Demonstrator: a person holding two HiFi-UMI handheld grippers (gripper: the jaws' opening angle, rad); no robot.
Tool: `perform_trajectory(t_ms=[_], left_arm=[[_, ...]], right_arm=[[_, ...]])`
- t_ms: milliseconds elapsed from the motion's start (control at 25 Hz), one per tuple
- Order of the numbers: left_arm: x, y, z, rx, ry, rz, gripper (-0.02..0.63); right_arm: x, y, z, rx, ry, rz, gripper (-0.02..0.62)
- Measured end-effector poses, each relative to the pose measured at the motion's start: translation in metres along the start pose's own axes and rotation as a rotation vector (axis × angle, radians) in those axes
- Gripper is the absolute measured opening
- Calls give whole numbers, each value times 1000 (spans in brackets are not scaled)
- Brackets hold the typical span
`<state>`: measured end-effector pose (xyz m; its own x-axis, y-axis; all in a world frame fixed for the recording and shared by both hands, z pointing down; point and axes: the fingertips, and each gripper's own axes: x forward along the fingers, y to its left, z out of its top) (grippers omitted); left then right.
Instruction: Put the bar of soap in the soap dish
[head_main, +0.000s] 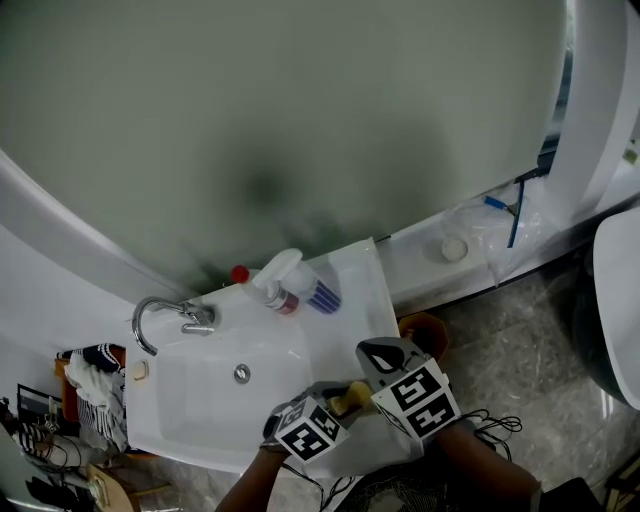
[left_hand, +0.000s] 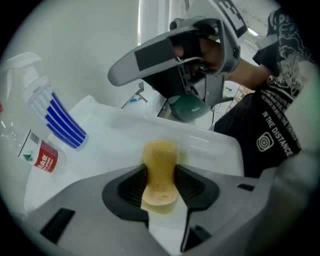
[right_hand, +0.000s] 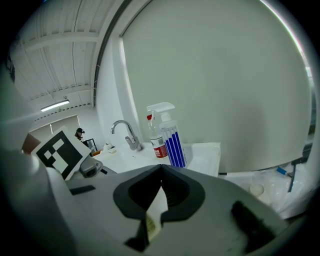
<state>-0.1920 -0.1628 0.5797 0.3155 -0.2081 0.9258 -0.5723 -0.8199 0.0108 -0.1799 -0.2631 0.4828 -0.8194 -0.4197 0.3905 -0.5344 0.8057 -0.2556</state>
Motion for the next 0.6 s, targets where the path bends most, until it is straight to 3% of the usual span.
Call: perform_trajectory(t_ms=[360,600], left_arm=[[10,-3,-4,198,139,-12,184],[14,-3,-4,224,161,-23,185]], right_arm=[[0,-7,-2,16,2,-17,11],[-2,-10,-2,18,-3,-28,11]])
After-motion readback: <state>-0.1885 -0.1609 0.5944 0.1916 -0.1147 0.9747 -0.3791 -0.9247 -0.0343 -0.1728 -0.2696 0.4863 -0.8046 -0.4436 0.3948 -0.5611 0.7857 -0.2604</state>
